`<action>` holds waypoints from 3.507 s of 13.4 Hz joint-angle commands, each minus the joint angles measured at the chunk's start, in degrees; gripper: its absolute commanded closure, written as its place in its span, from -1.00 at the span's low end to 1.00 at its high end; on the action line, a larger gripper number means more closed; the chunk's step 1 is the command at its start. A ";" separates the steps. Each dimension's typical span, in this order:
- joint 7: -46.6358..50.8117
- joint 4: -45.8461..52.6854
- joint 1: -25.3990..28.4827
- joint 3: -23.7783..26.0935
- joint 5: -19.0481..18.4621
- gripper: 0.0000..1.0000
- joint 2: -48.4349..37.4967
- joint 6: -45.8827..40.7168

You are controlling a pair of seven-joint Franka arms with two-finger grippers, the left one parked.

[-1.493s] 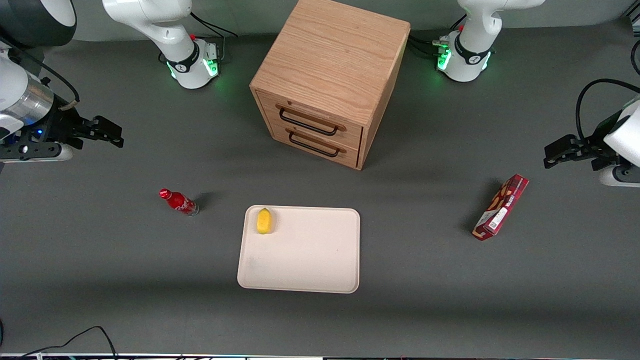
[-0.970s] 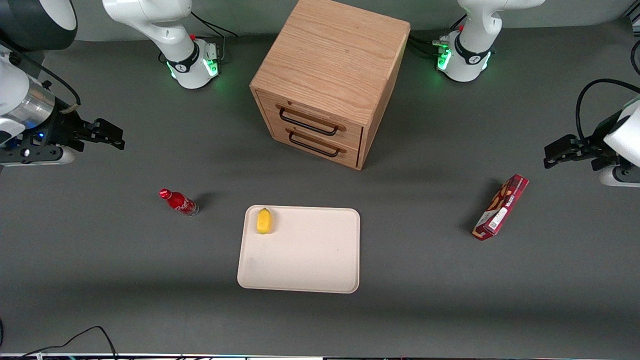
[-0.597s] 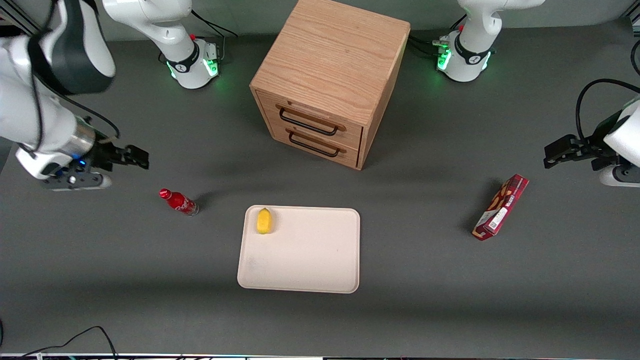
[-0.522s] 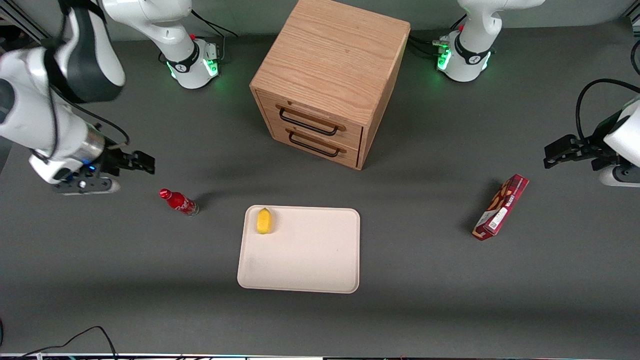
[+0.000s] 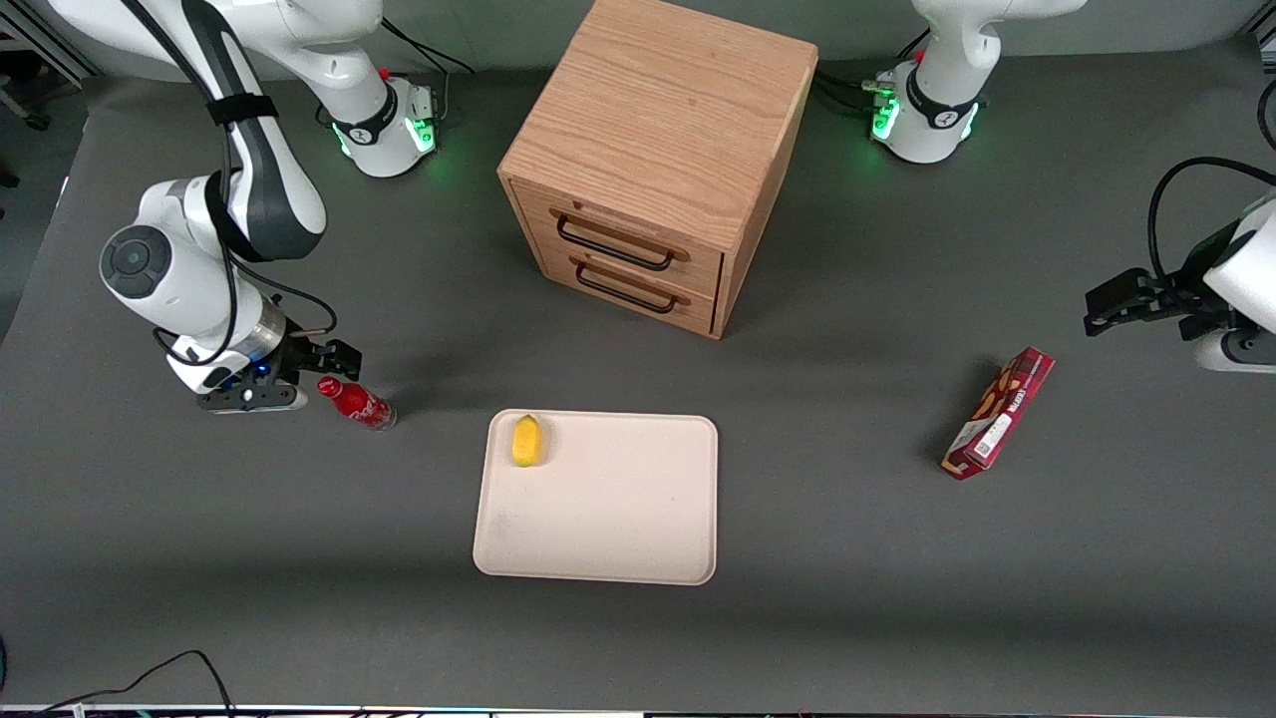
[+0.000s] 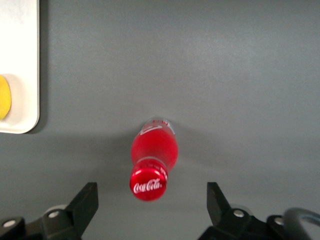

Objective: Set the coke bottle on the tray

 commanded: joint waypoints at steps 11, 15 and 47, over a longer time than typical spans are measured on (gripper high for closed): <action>0.06 1.90 0.02 0.27 0.47 1.00 -1.29 -2.62; -0.29 23.81 -0.42 0.19 0.47 1.00 -3.77 -33.94; 36.36 70.29 19.62 -3.94 -1.73 -1.00 43.96 -21.64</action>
